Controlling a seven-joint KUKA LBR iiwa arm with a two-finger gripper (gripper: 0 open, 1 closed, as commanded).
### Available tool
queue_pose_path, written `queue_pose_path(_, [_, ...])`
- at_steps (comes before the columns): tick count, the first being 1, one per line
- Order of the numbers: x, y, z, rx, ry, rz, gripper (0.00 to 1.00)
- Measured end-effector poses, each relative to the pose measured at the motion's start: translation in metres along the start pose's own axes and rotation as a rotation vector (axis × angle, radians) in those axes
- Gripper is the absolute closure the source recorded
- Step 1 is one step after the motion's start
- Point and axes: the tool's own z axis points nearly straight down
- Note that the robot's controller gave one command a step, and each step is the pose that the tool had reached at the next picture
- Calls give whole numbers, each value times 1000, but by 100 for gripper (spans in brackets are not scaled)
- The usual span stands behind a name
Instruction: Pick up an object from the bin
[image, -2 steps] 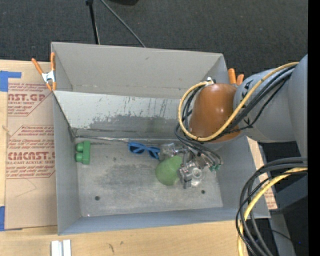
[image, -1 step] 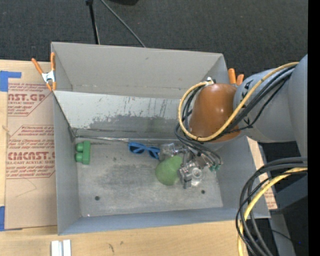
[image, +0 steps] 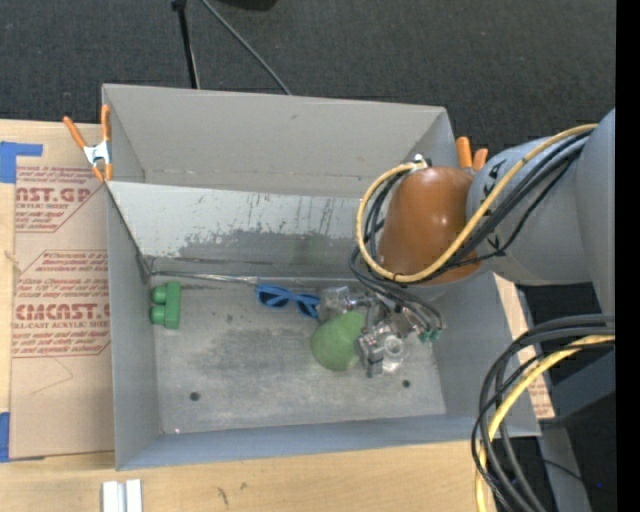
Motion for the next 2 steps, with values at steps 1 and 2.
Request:
queue_pose_path(1, [0, 0, 0, 0, 0, 0, 100])
queue_pose_path(2, [0, 0, 0, 0, 0, 0, 100])
